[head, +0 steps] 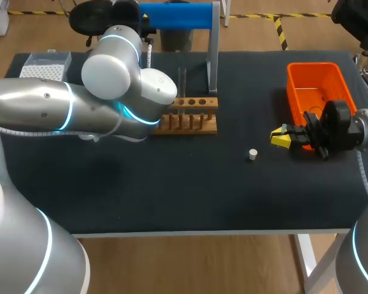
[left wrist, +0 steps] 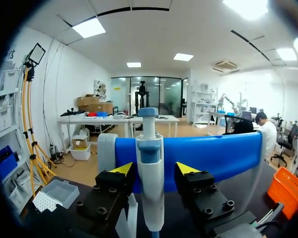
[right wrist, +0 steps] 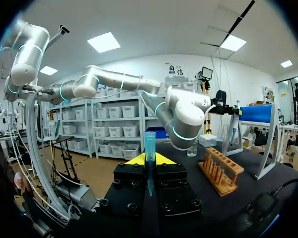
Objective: Invert the test tube, pick up the pipette, mount the tip to pipette, aspirate from beaker and dispense into the tube, eject the tip, return the pipette, and cap with the stopper.
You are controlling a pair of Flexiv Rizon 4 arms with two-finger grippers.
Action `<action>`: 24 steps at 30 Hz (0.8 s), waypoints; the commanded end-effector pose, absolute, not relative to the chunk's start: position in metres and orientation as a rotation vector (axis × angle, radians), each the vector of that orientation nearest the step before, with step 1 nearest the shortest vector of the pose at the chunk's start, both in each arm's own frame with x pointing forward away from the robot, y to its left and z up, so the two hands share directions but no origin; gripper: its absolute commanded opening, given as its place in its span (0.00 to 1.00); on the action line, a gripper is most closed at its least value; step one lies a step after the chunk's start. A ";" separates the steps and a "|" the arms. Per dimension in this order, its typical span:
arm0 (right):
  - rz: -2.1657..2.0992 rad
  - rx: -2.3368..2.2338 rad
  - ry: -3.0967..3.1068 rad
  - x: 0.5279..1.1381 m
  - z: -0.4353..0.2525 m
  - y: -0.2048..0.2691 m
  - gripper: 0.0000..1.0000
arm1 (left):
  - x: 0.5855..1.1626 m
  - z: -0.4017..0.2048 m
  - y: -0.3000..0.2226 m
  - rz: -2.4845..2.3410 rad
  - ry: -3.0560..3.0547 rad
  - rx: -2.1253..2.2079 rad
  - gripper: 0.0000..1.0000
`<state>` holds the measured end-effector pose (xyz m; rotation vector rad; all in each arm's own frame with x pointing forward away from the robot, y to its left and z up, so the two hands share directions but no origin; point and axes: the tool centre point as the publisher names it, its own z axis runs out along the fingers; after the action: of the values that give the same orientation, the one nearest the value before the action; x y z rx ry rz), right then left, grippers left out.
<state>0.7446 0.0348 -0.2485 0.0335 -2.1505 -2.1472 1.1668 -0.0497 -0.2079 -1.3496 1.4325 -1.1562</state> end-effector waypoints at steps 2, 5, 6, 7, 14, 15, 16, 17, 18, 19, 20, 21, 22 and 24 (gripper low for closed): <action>-2.147 0.031 -2.154 0.744 -0.248 0.035 0.00 | 1.171 -0.210 -0.051 -1.157 1.431 -1.348 0.49; -2.147 0.031 -2.154 0.744 -0.248 0.035 0.00 | 1.172 -0.211 -0.050 -1.155 1.432 -1.348 0.50; -2.147 0.031 -2.154 0.744 -0.248 0.035 0.00 | 1.172 -0.211 -0.050 -1.155 1.433 -1.349 0.50; -2.147 0.031 -2.154 0.744 -0.248 0.035 0.00 | 1.173 -0.211 -0.050 -1.154 1.433 -1.349 0.50; -2.147 0.031 -2.154 0.744 -0.248 0.035 0.00 | 1.174 -0.212 -0.049 -1.155 1.432 -1.352 0.50; -2.147 0.031 -2.154 0.744 -0.248 0.035 0.00 | 1.174 -0.212 -0.049 -1.155 1.433 -1.352 0.49; -2.147 0.031 -2.154 0.744 -0.248 0.035 0.00 | 1.174 -0.212 -0.049 -1.155 1.433 -1.352 0.49; -2.147 0.031 -2.154 0.744 -0.248 0.035 0.00 | 1.174 -0.212 -0.049 -1.155 1.432 -1.352 0.49; -2.147 0.031 -2.154 0.744 -0.248 0.035 0.00 | 1.174 -0.212 -0.049 -1.155 1.432 -1.352 0.48; -2.147 0.031 -2.154 0.744 -0.248 0.035 0.00 | 1.174 -0.211 -0.049 -1.155 1.432 -1.352 0.44; -2.147 0.031 -2.154 0.744 -0.248 0.035 0.00 | 1.174 -0.211 -0.049 -1.155 1.432 -1.352 0.42; -2.147 0.031 -2.154 0.744 -0.248 0.035 0.00 | 1.174 -0.211 -0.050 -1.155 1.432 -1.352 0.34; -2.147 0.031 -2.154 0.744 -0.248 0.035 0.00 | 1.174 -0.211 -0.050 -1.155 1.431 -1.352 0.15; -2.147 0.031 -2.154 0.744 -0.248 0.035 0.00 | 1.174 -0.211 -0.050 -1.154 1.430 -1.354 0.00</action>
<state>0.7446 0.0348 -0.2485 0.0335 -2.1506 -2.1471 1.1709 -0.0478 -0.2092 -1.3533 1.4342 -1.1538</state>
